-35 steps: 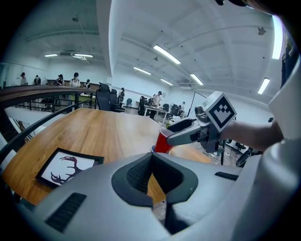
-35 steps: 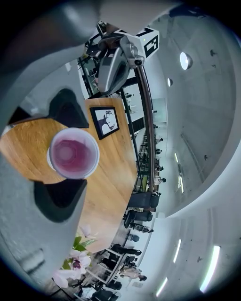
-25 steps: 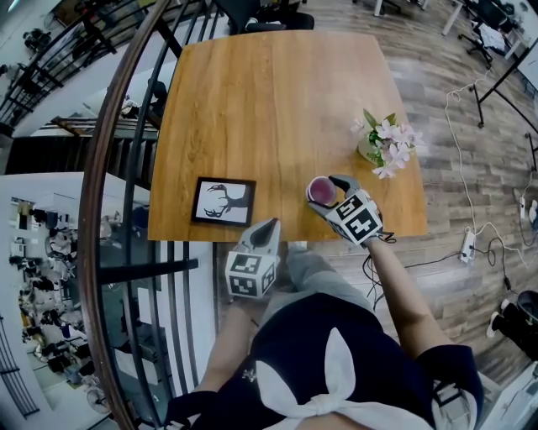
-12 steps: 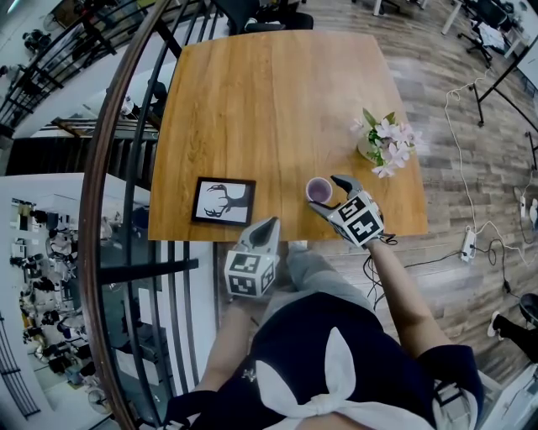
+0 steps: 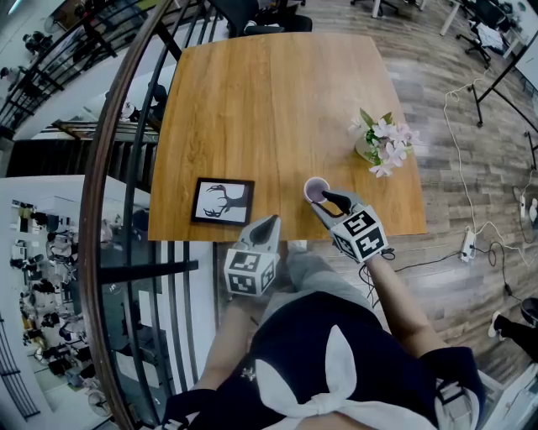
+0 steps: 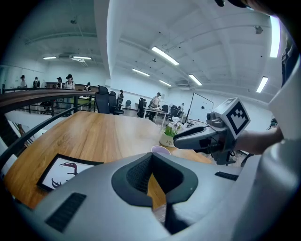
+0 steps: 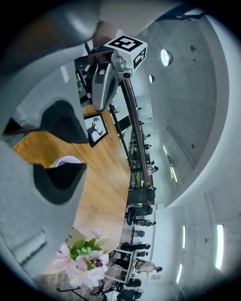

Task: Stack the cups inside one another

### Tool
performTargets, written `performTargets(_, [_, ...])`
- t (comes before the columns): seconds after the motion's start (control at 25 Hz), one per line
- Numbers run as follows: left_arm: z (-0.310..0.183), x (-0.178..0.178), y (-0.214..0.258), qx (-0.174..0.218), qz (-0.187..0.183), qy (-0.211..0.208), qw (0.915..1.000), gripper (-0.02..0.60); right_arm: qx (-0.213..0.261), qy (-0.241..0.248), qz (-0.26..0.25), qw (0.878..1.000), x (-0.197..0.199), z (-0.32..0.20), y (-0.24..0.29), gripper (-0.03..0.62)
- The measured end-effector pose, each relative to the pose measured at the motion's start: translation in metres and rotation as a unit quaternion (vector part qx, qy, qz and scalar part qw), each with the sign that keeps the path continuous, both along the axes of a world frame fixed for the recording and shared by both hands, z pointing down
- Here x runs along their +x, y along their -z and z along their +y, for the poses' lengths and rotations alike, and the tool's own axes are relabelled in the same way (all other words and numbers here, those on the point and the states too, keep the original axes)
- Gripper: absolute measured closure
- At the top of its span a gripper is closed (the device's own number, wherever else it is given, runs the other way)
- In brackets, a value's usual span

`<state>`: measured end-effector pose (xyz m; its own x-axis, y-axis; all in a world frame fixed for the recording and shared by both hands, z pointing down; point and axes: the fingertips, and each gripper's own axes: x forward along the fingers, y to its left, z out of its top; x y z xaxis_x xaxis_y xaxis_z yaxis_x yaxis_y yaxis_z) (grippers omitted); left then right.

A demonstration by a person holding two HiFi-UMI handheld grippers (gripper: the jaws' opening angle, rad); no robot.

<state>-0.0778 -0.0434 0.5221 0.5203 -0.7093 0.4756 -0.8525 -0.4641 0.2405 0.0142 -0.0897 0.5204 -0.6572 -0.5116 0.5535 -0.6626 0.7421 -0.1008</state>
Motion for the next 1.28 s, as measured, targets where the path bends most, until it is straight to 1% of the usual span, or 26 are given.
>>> performTargets(0.16, [-0.002, 0.004, 0.006, 0.01, 0.001, -0.002, 0.9999, 0.563, 0.014, -0.024, -0.029, 0.999, 0.003, 0.009, 0.009, 0.59])
performTargets(0.28, [0.0, 0.01, 0.009, 0.01, 0.004, -0.008, 0.9999, 0.565, 0.02, -0.027, -0.038, 0.999, 0.003, 0.019, 0.012, 0.594])
performTargets(0.44, [0.001, 0.019, 0.014, 0.017, 0.008, -0.015, 0.9997, 0.564, 0.028, -0.024, -0.037, 0.999, 0.003, 0.032, 0.015, 0.595])
performTargets(0.6, [0.003, 0.027, 0.018, 0.024, 0.013, -0.021, 0.9994, 0.563, 0.023, -0.022, -0.042, 0.999, 0.003, 0.044, 0.013, 0.595])
performTargets(0.8, [0.004, 0.03, 0.021, 0.036, 0.016, -0.018, 0.9991, 0.564, 0.02, -0.016, -0.05, 0.998, 0.001, 0.056, 0.014, 0.597])
performTargets(1.08, [0.011, 0.036, 0.022, 0.036, 0.016, -0.024, 0.9989, 0.563, 0.019, -0.006, -0.05, 0.999, -0.002, 0.066, 0.014, 0.597])
performTargets(1.28, [0.018, 0.042, 0.023, 0.029, 0.016, -0.034, 0.9989, 0.564, 0.026, -0.008, -0.053, 0.998, -0.002, 0.067, 0.02, 0.597])
